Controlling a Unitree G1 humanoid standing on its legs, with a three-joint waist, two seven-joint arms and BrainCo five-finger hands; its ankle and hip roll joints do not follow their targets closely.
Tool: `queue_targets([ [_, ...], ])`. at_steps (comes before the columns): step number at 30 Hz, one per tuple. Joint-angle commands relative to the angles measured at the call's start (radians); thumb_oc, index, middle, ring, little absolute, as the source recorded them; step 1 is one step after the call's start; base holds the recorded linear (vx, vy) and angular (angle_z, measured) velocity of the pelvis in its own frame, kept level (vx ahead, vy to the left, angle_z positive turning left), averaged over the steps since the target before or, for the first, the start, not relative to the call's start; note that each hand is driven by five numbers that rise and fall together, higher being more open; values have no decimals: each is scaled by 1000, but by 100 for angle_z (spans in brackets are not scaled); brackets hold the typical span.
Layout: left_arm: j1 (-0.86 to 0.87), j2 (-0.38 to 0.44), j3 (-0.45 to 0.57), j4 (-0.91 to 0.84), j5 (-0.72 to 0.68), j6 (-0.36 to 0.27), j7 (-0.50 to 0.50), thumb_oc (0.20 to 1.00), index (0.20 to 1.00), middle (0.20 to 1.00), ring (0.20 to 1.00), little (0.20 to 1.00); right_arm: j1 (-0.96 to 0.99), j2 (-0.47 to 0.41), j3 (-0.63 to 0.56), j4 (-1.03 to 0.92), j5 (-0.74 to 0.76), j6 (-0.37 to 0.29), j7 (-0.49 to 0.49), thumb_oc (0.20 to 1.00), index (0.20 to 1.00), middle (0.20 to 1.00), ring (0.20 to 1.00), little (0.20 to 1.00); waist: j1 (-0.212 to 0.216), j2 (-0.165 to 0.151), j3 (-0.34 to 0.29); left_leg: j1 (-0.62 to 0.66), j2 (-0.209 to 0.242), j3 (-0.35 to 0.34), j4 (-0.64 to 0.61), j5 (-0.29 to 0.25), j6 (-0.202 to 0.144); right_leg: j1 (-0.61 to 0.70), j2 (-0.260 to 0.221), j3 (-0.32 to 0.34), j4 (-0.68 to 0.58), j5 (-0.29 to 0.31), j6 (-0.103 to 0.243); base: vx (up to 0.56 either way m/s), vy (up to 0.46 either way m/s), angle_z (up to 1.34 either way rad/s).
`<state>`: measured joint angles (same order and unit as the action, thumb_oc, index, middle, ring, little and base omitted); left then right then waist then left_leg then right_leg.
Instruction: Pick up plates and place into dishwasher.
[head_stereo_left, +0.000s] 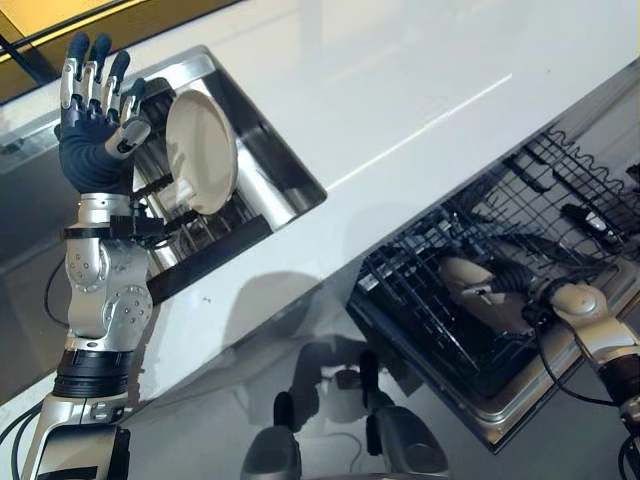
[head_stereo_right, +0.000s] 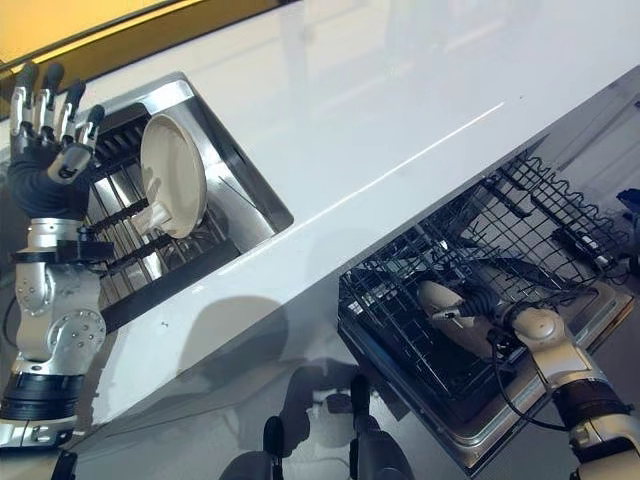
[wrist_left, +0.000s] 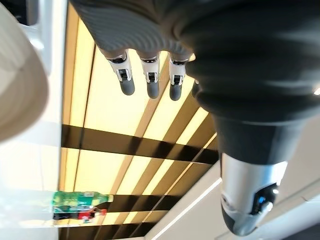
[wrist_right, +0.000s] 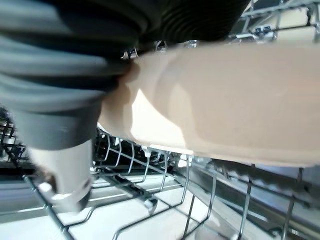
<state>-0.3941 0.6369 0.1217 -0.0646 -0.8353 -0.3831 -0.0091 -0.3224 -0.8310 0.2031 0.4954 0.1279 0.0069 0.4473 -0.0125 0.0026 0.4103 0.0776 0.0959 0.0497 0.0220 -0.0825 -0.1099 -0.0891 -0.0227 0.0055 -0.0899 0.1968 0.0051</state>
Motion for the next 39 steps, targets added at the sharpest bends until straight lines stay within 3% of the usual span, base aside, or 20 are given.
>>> queue_targets([
  [1, 27, -7, 34, -18, 44, -55, -38, 1000, 1000, 1000, 1000, 1000, 44, 4, -15, -44, -3, -5, 4, 1000, 1000, 1000, 1000, 1000, -10, -26, -119, -103, -16, -14, -6, 90, 25, 44, -48, -26, 110, -179, 45, 89, 58, 0],
  [8, 100, -27, 67, -18, 37, -40, -81, 1000, 1000, 1000, 1000, 1000, 127, 11, -107, -106, -13, 0, -13, 1000, 1000, 1000, 1000, 1000, -19, -37, -190, -41, -26, -1, -25, 71, 35, 99, -53, -3, 81, -174, 57, 92, 64, -3],
  [19, 216, -45, 134, -16, -12, -47, -149, 1000, 1000, 1000, 1000, 1000, 231, 26, -367, -326, 49, 3, -106, 1000, 1000, 1000, 1000, 1000, -54, -34, -275, 33, -44, 19, -62, 48, 53, 153, -60, 33, 38, -163, 79, 28, 82, -4],
  [24, 283, -86, 183, -20, 18, -45, -172, 1000, 1000, 1000, 1000, 1000, 283, 122, -484, -494, 115, -30, -134, 1000, 1000, 1000, 1000, 1000, -68, -29, -306, 51, -52, 32, -59, 29, 62, 166, -64, 51, 28, -163, 87, 12, 102, -6],
  [28, 310, -111, 198, -29, 45, -28, -190, 1000, 1000, 1000, 1000, 1000, 317, 176, -500, -564, 109, -38, -135, 1000, 1000, 1000, 1000, 1000, -72, -26, -321, 62, -67, 36, -39, 8, 73, 175, -72, 59, 23, -159, 90, -13, 140, -13],
  [32, 309, -104, 182, -24, 179, -47, -159, 1000, 1000, 1000, 1000, 1000, 326, 210, -493, -592, 128, -48, -142, 1000, 1000, 1000, 1000, 1000, -74, -23, -326, 67, -83, 36, -31, -3, 83, 177, -85, 68, 17, -147, 101, -27, 149, -5],
  [35, 316, -46, 177, 7, 403, -67, -50, 1000, 1000, 1000, 1000, 1000, 338, 213, -487, -614, 147, -60, -142, 1000, 1000, 1000, 1000, 1000, -79, -16, -328, 88, -93, 48, -54, -10, 87, 168, -104, 54, 3, -127, 125, -22, 156, -5],
  [37, 324, 18, 180, 51, 521, -78, 42, 1000, 1000, 1000, 1000, 1000, 340, 205, -481, -626, 177, -74, -126, 1000, 1000, 1000, 1000, 1000, -80, -13, -324, 104, -95, 70, -71, -9, 87, 146, -112, 21, 3, -109, 140, -65, 89, -9],
  [39, 332, 75, 194, 92, 583, -83, 110, 1000, 1000, 1000, 1000, 1000, 327, 207, -469, -618, 202, -89, -96, 1000, 1000, 1000, 1000, 1000, -67, -13, -316, 115, -89, 105, -74, -9, 90, 131, -129, -62, 25, -92, 155, -120, 5, -22],
])
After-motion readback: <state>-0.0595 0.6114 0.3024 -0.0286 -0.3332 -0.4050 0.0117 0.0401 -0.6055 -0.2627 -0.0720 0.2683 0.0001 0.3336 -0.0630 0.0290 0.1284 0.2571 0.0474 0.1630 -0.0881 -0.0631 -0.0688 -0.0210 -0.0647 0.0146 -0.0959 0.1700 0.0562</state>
